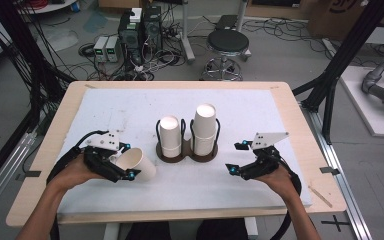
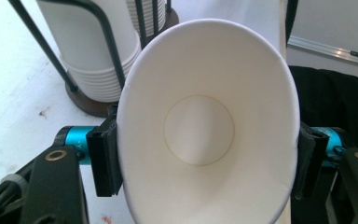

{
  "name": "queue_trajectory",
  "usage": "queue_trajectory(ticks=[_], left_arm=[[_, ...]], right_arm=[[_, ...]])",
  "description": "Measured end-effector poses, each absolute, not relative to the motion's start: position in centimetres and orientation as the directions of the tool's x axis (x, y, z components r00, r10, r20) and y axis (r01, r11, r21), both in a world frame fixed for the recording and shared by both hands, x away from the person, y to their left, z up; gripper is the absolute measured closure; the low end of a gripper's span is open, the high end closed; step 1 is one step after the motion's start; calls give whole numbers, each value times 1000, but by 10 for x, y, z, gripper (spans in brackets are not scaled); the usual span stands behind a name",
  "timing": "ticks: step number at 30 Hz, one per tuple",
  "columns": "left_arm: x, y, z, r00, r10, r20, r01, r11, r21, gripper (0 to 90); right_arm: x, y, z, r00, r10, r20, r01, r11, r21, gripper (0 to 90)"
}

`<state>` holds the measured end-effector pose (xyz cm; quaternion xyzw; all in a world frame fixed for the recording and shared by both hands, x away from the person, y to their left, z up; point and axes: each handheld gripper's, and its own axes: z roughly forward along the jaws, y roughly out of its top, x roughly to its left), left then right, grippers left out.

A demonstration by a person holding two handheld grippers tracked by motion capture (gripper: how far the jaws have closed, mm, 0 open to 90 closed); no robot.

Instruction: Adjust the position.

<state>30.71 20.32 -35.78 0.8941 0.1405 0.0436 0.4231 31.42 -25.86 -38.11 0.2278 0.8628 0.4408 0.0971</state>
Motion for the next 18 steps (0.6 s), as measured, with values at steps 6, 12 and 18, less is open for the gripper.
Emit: queue_trajectory(ticks=[6, 12, 18], left_arm=[[308, 207, -360, 951, 308, -38, 230, -619, 750, 292], [308, 208, -360, 951, 307, -35, 230, -627, 744, 292], [308, 208, -361, 951, 308, -36, 232, -628, 743, 292]], right_arm=[[312, -267, -394, -855, 515, 58, 345, 483, 805, 190], [312, -274, -400, -842, 535, 66, 362, 472, 804, 190], [313, -277, -400, -835, 546, 68, 368, 461, 808, 190]])
